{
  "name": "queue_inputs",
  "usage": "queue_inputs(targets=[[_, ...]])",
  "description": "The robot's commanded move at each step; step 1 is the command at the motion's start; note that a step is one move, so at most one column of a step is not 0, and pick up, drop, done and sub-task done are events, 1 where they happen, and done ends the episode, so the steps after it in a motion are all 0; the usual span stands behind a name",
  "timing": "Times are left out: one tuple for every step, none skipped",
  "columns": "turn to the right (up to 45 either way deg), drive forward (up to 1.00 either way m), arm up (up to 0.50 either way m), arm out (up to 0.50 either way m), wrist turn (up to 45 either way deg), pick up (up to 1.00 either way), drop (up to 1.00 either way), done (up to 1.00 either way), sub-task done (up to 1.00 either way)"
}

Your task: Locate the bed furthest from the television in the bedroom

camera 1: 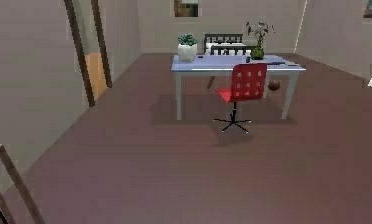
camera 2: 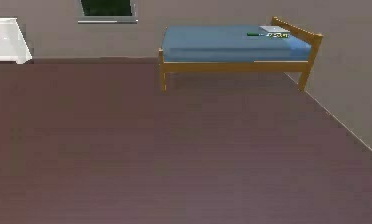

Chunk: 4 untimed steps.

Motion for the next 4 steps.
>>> queue_inputs(targets=[[0.0, 1.0, 0.0, 0.0, 0.0, 0.0, 0.0, 0.0, 0.0], [-27.0, 0.0, 0.0, 0.0, 0.0, 0.0, 0.0, 0.0, 0.0], [0.0, 1.0, 0.0, 0.0, 0.0, 0.0, 0.0, 0.0, 0.0], [0.0, 0.5, 0.0, 0.0, 0.0, 0.0, 0.0, 0.0, 0.0]])
